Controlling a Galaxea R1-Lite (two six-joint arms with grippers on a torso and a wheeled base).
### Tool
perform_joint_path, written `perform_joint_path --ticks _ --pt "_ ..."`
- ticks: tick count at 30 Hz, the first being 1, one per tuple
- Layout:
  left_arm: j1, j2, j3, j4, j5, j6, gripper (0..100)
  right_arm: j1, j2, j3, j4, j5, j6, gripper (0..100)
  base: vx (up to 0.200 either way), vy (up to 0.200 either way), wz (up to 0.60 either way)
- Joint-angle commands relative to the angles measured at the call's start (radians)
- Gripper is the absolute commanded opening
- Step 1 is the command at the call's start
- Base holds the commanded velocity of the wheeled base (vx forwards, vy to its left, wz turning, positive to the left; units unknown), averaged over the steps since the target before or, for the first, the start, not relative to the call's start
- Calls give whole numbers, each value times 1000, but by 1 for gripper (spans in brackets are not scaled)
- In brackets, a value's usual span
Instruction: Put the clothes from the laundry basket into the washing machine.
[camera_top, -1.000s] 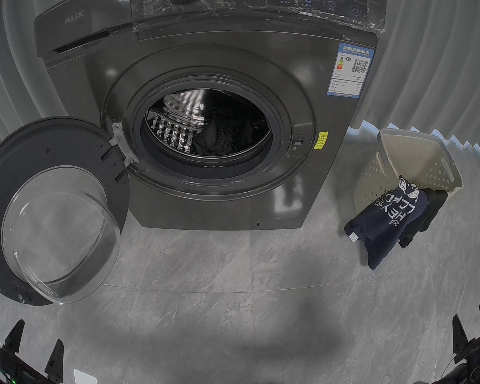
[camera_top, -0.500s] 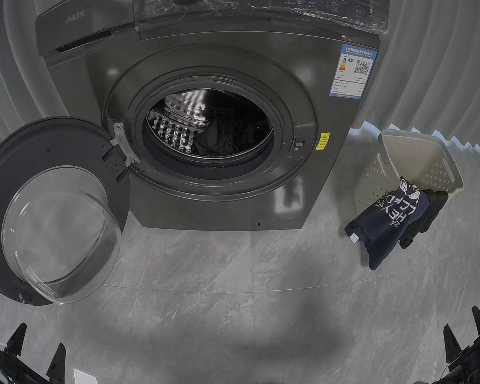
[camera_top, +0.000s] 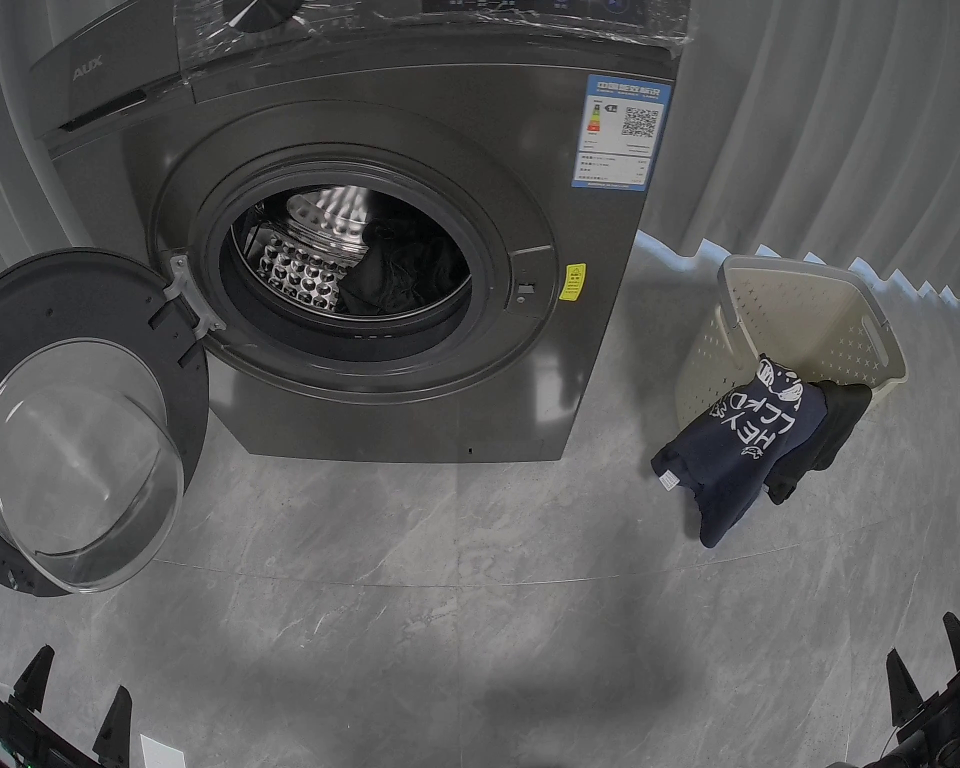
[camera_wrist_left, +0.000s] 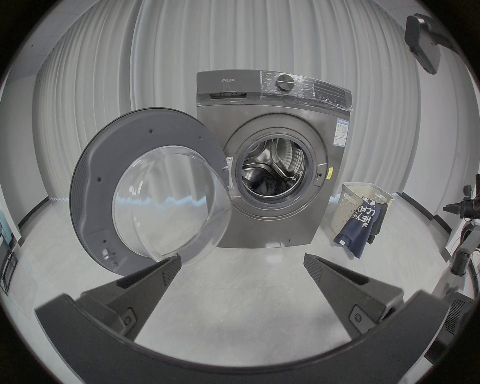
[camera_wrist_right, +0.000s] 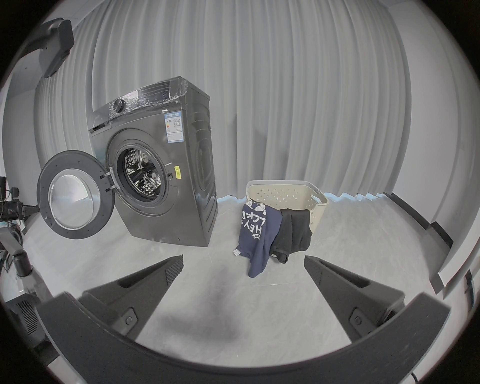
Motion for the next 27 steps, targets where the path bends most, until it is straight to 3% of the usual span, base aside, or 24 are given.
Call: perform_joint_path --ticks 1,27 --pt "-1 -6 16 0 -1 0 100 0 -9 16 0 0 0 100 0 -200 0" --pt "-1 -6 16 0 2 -11 100 0 -9 16 0 0 0 100 0 -200 0"
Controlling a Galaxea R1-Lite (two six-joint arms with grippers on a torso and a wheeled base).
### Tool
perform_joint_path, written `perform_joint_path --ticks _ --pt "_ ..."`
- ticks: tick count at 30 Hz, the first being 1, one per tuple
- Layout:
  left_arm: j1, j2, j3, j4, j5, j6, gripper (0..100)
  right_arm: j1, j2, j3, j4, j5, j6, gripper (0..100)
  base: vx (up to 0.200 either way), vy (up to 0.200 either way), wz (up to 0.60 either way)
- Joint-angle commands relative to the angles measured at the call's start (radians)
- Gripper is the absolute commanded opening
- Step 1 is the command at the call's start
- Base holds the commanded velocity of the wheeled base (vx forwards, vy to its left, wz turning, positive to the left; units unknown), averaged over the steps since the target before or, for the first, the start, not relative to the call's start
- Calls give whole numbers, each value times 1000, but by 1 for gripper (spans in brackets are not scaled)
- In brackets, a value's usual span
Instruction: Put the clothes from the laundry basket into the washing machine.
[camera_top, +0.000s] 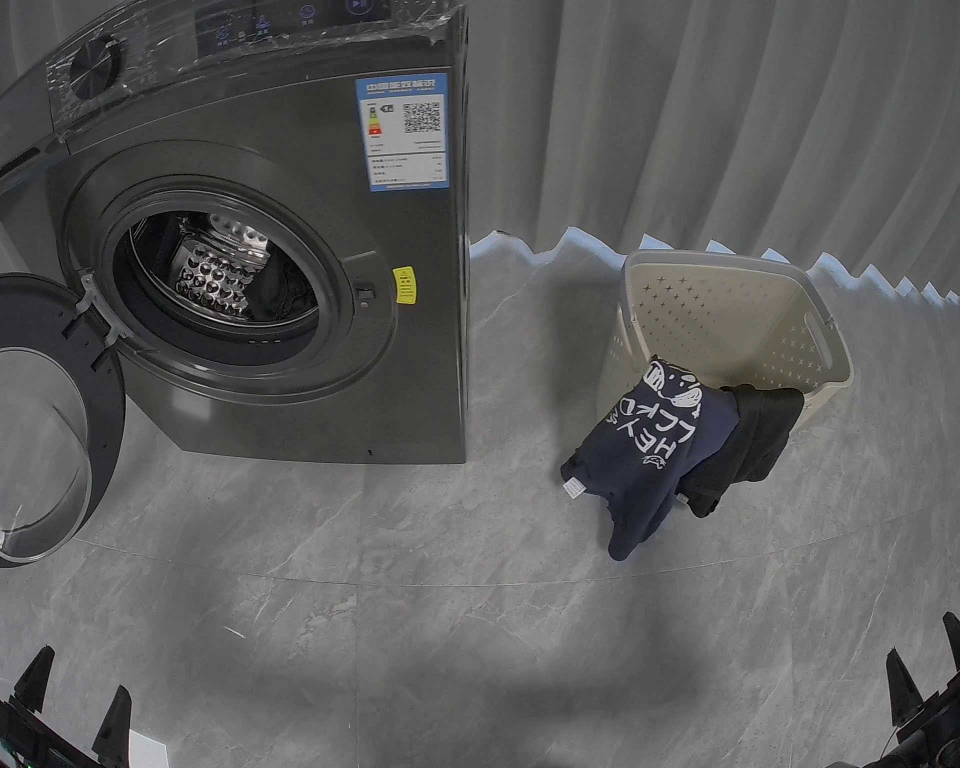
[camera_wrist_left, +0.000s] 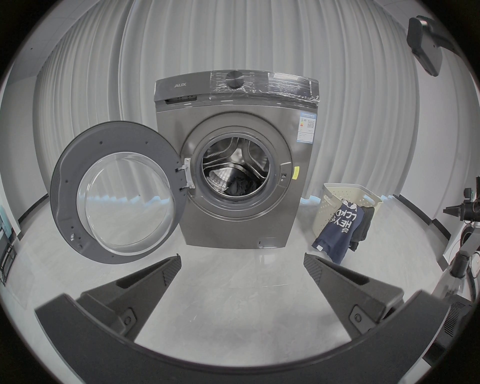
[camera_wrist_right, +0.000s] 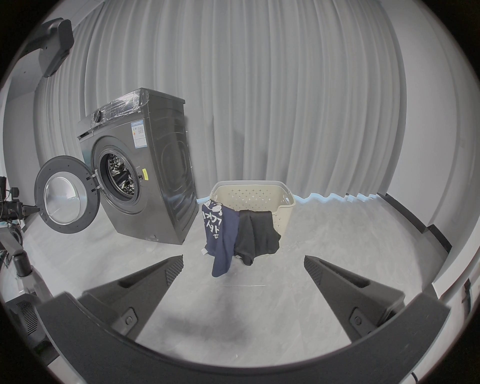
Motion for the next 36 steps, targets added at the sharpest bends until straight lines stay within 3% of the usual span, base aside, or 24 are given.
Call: perform_joint_path --ticks 1,14,19,29,36 --pt "0 -8 16 0 0 2 100 1 -10 16 0 0 -1 100 0 -200 0" --pt "4 -11 16 -2 1 19 100 1 -10 16 0 1 -1 100 0 -200 0" --pt "2 -10 16 -2 1 14 100 1 -12 16 0 1 -1 100 0 0 0" --pt "2 -10 16 -2 1 15 100 1 -12 16 0 3 -1 100 200 0 -120" --pt "2 -10 16 0 1 15 100 1 -10 16 0 3 -1 100 29 -29 -86"
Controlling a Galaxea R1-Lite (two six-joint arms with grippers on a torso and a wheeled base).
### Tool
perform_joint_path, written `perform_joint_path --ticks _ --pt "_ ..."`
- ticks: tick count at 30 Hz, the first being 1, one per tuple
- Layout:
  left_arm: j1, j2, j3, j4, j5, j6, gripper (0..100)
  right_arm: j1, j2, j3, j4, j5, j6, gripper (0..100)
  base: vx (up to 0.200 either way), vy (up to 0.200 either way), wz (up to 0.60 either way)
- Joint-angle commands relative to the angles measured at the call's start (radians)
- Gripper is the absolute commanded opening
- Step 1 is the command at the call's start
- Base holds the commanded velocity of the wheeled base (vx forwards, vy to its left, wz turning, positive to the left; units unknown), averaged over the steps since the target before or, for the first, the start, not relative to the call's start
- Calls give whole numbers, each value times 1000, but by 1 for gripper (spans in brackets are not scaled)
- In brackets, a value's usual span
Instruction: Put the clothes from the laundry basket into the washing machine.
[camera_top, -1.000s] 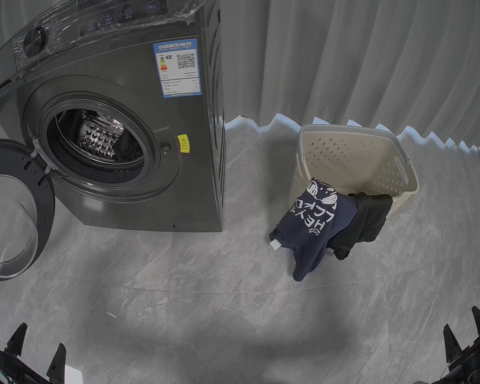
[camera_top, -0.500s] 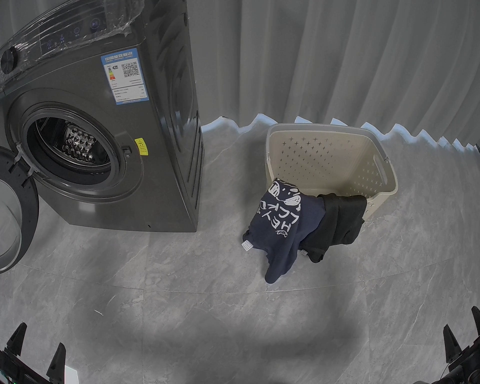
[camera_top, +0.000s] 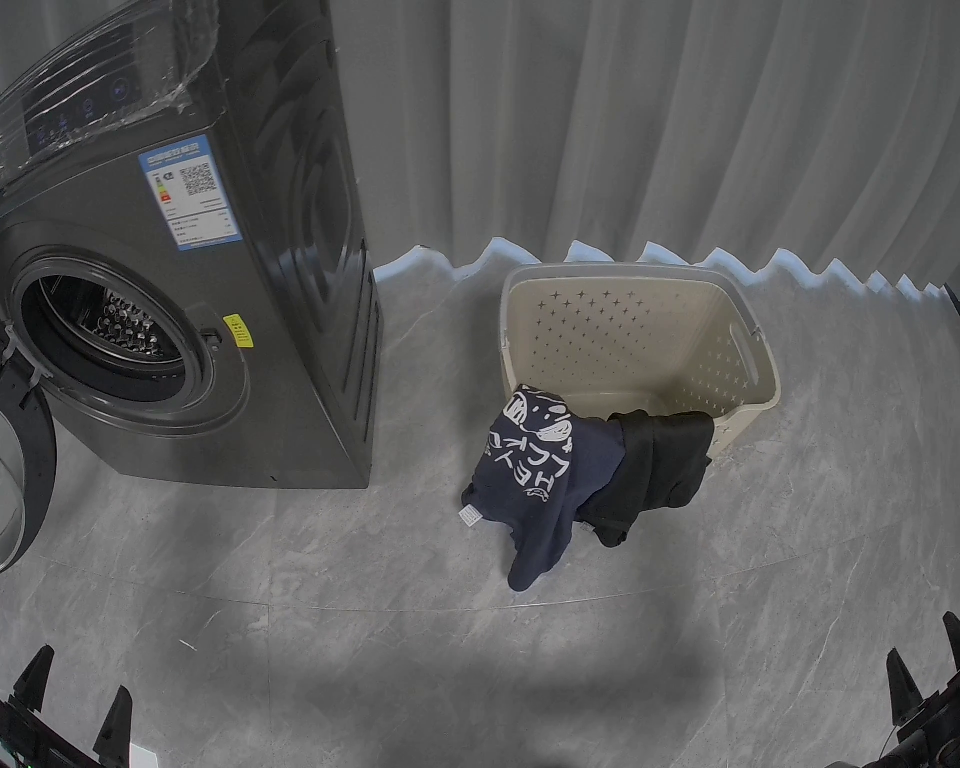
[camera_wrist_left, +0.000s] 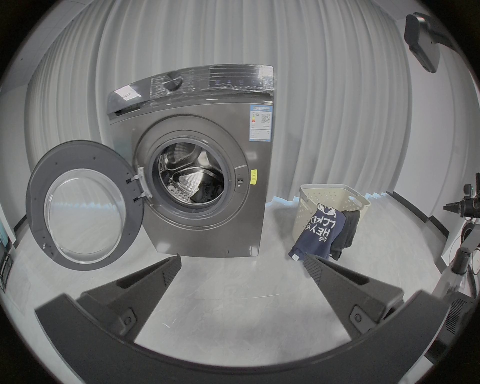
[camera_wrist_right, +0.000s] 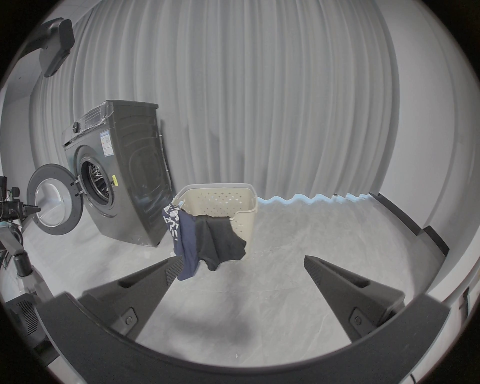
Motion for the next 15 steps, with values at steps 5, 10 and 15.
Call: perform_joint_path --ticks 5,10,15 --pt "1 -12 16 0 0 0 100 1 -13 16 0 0 0 100 200 -40 0" --pt "1 -12 16 0 0 0 100 1 -12 16 0 0 0 100 200 0 0" --pt "1 -12 16 0 -3 -3 100 1 -12 16 0 0 0 100 120 0 0"
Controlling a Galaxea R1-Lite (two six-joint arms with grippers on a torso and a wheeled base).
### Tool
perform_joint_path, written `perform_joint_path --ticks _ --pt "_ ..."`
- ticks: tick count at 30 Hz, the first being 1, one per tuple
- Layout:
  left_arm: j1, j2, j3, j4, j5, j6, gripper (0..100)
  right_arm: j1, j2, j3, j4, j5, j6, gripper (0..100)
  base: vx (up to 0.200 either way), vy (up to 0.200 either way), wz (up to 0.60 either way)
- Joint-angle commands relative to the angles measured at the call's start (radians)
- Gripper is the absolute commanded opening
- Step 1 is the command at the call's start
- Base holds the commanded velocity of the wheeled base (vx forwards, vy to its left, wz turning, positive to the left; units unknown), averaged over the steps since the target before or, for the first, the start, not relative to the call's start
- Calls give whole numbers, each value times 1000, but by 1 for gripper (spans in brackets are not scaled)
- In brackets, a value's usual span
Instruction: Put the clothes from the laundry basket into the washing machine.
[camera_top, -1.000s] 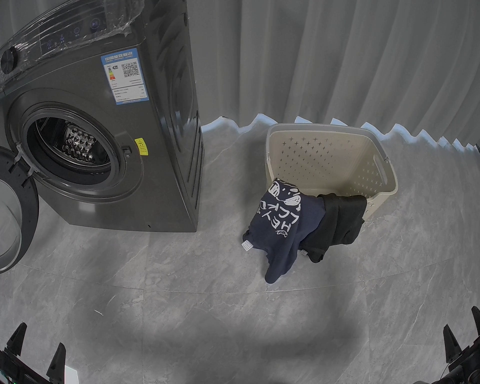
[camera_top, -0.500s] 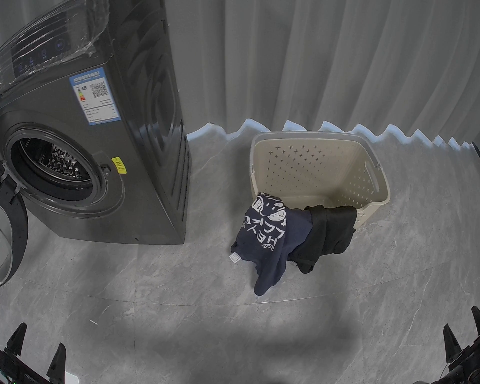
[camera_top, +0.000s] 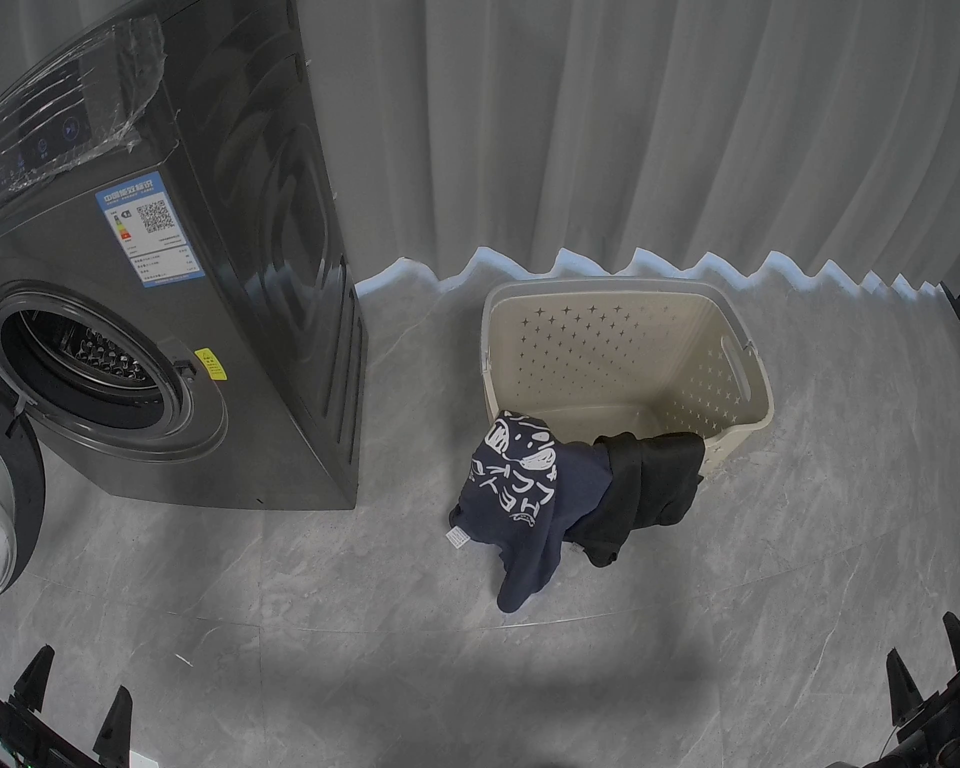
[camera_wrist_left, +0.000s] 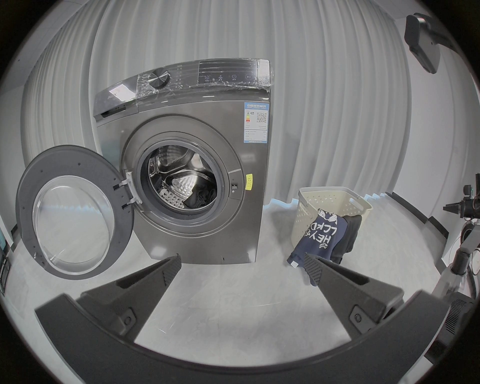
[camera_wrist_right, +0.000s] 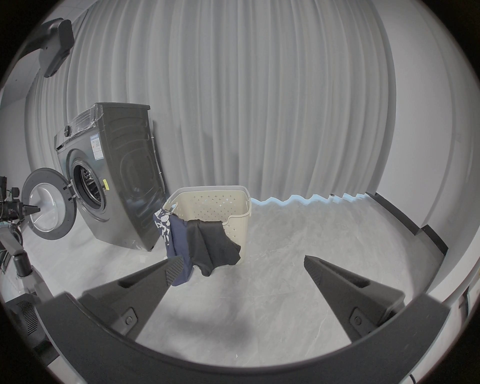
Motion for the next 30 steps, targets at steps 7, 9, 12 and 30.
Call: perform_joint_path --ticks 7,9,12,30 --pt "0 -12 16 0 -3 -3 100 1 -13 16 0 1 0 100 0 -57 0" --pt "0 -12 16 0 -3 -4 100 1 -12 16 0 1 0 100 0 -200 0" --pt "0 -12 16 0 -3 -4 100 1 -12 16 0 0 0 100 0 -200 0" --pt "0 -12 16 0 0 -3 100 -1 -12 16 0 -5 0 100 0 -156 0"
